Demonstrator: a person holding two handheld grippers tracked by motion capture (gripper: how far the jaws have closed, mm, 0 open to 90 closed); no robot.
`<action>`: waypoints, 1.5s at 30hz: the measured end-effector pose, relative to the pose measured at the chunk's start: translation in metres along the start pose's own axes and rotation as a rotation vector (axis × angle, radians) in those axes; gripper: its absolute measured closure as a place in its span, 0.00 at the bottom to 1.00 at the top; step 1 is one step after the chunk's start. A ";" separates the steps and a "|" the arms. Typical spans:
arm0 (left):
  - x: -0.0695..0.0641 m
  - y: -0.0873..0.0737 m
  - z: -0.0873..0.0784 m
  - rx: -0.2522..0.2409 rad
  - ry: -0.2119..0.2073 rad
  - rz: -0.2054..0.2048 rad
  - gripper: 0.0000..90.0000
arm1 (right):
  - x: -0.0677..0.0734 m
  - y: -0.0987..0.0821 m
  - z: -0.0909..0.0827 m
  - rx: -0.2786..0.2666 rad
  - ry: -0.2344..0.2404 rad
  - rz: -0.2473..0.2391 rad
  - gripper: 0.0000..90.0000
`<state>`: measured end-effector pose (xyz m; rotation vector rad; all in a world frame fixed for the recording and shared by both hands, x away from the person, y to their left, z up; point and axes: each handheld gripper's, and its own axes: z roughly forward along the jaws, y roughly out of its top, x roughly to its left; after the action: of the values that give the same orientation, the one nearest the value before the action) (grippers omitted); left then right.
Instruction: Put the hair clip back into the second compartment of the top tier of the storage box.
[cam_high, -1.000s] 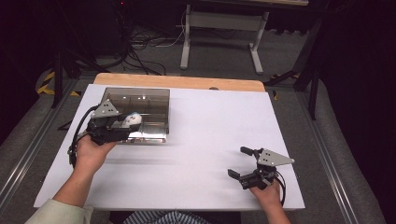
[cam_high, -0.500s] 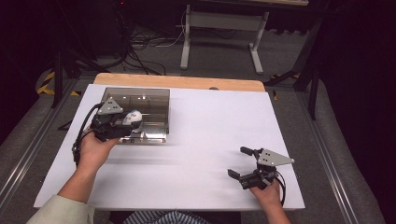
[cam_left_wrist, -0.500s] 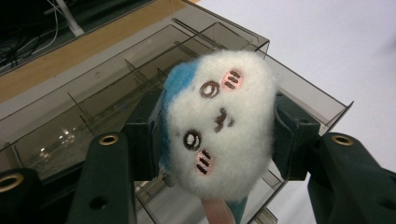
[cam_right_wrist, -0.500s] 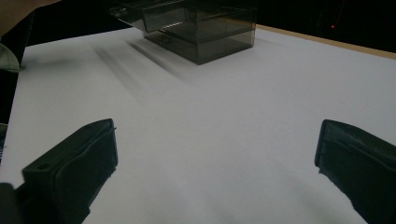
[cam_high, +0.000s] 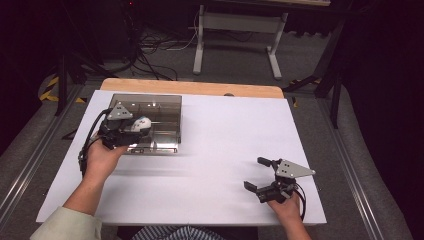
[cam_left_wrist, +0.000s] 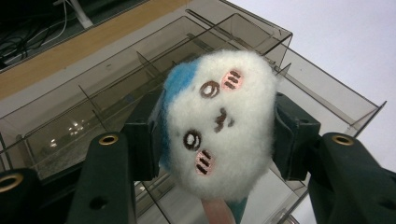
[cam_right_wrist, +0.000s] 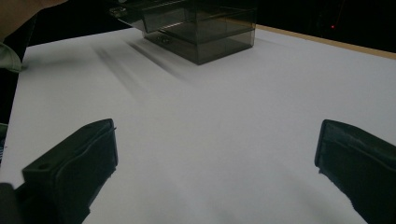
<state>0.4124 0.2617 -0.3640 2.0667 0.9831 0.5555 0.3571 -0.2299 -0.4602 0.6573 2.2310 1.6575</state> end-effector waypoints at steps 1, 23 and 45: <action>0.000 0.000 0.000 0.003 0.005 0.001 0.50 | 0.000 0.000 0.000 0.000 -0.001 -0.001 0.00; -0.002 -0.004 0.004 0.089 0.035 -0.007 0.50 | 0.000 0.000 0.000 -0.001 0.002 0.001 0.00; -0.004 -0.008 0.006 0.137 0.044 0.000 0.48 | 0.000 0.000 0.000 -0.002 0.004 0.000 0.00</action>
<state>0.4102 0.2585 -0.3741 2.1833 1.0732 0.5486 0.3570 -0.2303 -0.4602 0.6536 2.2323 1.6624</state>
